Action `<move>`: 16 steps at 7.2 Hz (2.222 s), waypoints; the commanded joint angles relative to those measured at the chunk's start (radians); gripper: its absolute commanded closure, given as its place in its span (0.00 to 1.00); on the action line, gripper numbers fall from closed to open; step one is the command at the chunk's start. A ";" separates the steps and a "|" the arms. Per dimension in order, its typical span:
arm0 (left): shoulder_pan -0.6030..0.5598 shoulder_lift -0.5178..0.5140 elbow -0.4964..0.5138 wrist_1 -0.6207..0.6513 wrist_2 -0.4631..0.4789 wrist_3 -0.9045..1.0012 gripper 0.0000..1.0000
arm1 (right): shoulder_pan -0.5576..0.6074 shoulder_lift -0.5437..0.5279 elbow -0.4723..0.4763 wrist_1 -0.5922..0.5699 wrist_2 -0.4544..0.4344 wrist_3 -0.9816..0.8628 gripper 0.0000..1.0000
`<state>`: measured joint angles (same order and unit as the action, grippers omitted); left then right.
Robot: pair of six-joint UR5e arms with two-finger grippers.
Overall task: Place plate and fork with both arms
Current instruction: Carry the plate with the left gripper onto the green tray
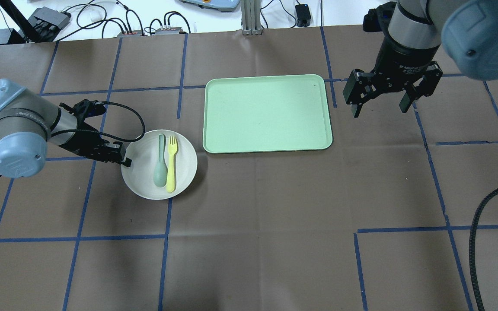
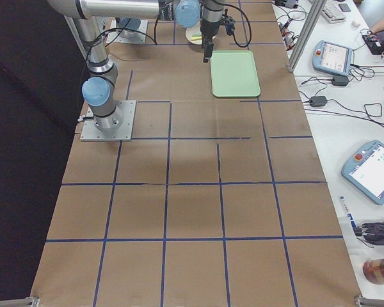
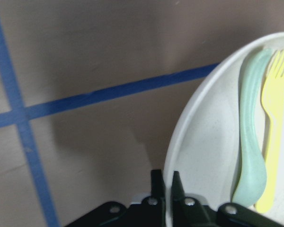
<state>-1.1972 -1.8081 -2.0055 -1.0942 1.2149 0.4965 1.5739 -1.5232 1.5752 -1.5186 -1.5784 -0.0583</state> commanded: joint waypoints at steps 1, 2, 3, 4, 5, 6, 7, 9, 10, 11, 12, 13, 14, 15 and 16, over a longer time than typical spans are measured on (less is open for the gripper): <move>-0.153 -0.051 0.084 0.010 -0.066 -0.223 1.00 | 0.000 0.000 0.000 0.000 0.000 0.000 0.00; -0.223 -0.116 0.169 0.014 -0.071 -0.313 1.00 | 0.000 0.000 0.000 0.000 0.000 0.000 0.00; -0.286 -0.198 0.276 0.013 -0.122 -0.372 1.00 | 0.000 0.000 0.000 0.000 0.000 0.000 0.00; -0.330 -0.274 0.386 -0.004 -0.121 -0.407 0.99 | 0.000 0.000 -0.001 0.002 0.000 0.000 0.00; -0.355 -0.336 0.443 -0.006 -0.124 -0.409 0.99 | 0.000 0.000 0.000 0.000 0.000 0.000 0.00; -0.370 -0.376 0.482 -0.006 -0.126 -0.430 0.99 | 0.000 0.000 0.000 0.002 0.000 0.000 0.00; -0.381 -0.401 0.484 -0.004 -0.132 -0.470 0.99 | 0.000 -0.002 0.000 0.002 0.000 0.000 0.00; -0.386 -0.430 0.491 0.014 -0.135 -0.481 0.99 | 0.000 -0.002 0.000 0.002 -0.002 0.000 0.00; -0.390 -0.462 0.542 0.019 -0.153 -0.486 0.99 | 0.000 0.000 0.000 0.002 0.000 0.000 0.00; -0.400 -0.483 0.588 0.013 -0.150 -0.509 0.99 | 0.000 0.000 0.000 0.002 -0.002 0.000 0.00; -0.419 -0.500 0.609 0.013 -0.144 -0.512 0.99 | -0.002 0.000 0.000 0.002 -0.002 0.000 0.00; -0.424 -0.501 0.607 0.013 -0.140 -0.510 0.99 | -0.002 0.002 0.000 0.002 -0.005 -0.026 0.00; -0.424 -0.499 0.608 0.013 -0.141 -0.510 0.98 | -0.005 0.002 0.000 0.002 -0.005 -0.041 0.00; -0.423 -0.496 0.613 0.019 -0.149 -0.509 0.97 | -0.003 0.002 0.000 0.002 -0.003 -0.038 0.00; -0.420 -0.496 0.617 0.019 -0.147 -0.495 0.97 | -0.003 0.002 0.000 0.003 -0.002 -0.035 0.00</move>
<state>-1.6190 -2.3050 -1.3937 -1.0774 1.0690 -0.0092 1.5708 -1.5218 1.5754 -1.5167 -1.5816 -0.0939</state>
